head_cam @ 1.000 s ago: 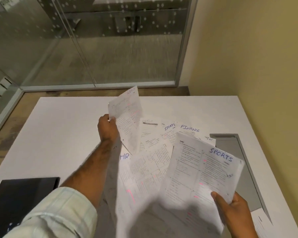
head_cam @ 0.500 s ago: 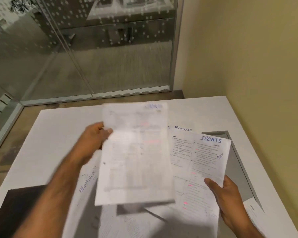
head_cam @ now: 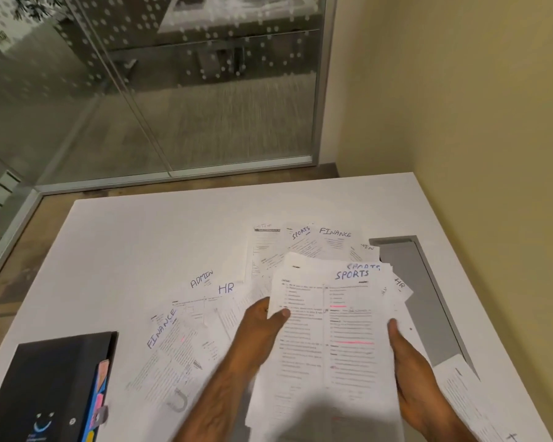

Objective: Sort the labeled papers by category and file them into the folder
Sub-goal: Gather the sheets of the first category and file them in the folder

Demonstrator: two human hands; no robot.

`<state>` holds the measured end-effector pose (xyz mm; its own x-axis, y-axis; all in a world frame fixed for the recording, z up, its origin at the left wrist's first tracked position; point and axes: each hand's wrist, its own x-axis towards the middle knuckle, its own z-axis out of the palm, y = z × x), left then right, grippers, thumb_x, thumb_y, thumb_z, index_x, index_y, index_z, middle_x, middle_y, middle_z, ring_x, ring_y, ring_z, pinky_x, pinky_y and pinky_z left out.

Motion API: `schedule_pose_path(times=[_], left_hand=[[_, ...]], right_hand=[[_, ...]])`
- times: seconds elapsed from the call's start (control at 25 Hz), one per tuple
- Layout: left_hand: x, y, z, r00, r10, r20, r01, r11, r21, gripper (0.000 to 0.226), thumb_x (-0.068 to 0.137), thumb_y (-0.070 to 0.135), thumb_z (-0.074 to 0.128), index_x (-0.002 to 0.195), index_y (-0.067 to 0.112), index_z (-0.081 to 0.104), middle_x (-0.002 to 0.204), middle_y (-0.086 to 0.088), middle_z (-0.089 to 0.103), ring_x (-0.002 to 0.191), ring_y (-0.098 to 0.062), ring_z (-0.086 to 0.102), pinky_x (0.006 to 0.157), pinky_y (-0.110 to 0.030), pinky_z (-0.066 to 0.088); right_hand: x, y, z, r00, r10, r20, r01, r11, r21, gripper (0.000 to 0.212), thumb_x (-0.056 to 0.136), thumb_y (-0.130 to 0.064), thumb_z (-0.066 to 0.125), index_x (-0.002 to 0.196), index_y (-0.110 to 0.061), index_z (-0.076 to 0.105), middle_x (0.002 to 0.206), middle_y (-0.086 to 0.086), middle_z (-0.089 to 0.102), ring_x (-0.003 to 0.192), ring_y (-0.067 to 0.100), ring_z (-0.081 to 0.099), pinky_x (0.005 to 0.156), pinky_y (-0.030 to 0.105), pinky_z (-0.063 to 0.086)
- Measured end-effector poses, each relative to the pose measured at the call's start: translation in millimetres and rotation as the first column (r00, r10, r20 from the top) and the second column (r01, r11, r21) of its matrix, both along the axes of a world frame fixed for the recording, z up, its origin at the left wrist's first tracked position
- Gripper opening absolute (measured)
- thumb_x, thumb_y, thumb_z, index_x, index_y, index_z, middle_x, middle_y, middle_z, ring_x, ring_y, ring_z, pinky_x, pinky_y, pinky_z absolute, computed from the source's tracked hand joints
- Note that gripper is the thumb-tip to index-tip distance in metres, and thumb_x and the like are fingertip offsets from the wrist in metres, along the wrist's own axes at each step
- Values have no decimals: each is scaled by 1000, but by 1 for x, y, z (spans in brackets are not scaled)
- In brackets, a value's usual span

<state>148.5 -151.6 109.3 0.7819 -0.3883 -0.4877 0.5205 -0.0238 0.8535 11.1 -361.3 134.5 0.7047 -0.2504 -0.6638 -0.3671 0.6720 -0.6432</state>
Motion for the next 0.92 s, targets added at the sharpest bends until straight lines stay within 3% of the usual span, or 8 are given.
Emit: schedule_pose_path(times=[0.08,0.2,0.28,0.4,0.48,0.6,0.72,0.92], left_hand=[[-5,-13,-9,999,-14,33,12,998,66,17,98,10,63,113,9,72,111,-6,78,105,-28,74,93,-43,57],[5,-32,-18,988,-3,155,-41,958,282,9,96,15,65,96,12,74,90,3,78,88,-22,74,74,-31,59],[25,-39,-21,976,133,174,-184,929,322,12,94,2,59,90,8,69,85,-3,70,78,-21,65,60,-22,52],[79,-33,-44,948,-11,319,-192,777,599,17,93,7,60,109,12,64,112,-4,61,94,-13,63,78,-12,49],[112,-28,-60,913,-229,339,-154,576,803,33,90,24,62,122,15,59,124,-5,56,109,-22,57,88,-30,54],[136,-27,-74,850,-427,307,-133,391,911,36,86,40,67,107,12,60,111,-9,52,107,-27,51,82,-40,51],[147,-26,-78,788,-551,276,-134,283,950,50,82,57,68,103,12,62,108,-9,52,106,-28,51,86,-40,48],[155,-32,-87,836,-486,257,-154,241,958,59,78,52,78,118,11,61,118,-12,55,113,-31,54,93,-41,45]], right_hand=[[-5,-2,-3,1000,-22,-19,20,997,-72,33,105,-43,45,119,-25,69,112,1,79,104,22,75,81,38,62],[-7,-5,-16,998,56,-42,-66,946,-316,27,101,-10,59,124,-23,67,121,1,76,107,21,74,88,37,57],[-10,-10,-23,995,19,-102,-58,915,-398,29,98,-3,61,122,-20,68,115,3,78,100,22,76,84,36,58],[-13,-16,-23,990,-52,-135,-11,904,-428,27,97,-5,65,119,-20,68,106,-2,80,98,24,75,85,38,58],[-16,-20,-25,987,-82,-142,7,887,-461,28,96,-6,66,121,-18,67,106,-1,79,100,24,74,89,41,57],[-21,-23,-25,982,-115,-149,28,871,-490,28,96,-6,66,121,-18,64,108,-4,75,102,21,70,89,39,55],[-25,-25,-23,982,-126,-141,40,866,-499,21,98,-11,65,115,-23,62,105,-11,71,99,14,66,73,28,50],[-28,-26,-27,970,-135,-202,6,844,-537,21,98,-16,65,118,-21,60,106,-6,68,93,12,63,86,39,47]])
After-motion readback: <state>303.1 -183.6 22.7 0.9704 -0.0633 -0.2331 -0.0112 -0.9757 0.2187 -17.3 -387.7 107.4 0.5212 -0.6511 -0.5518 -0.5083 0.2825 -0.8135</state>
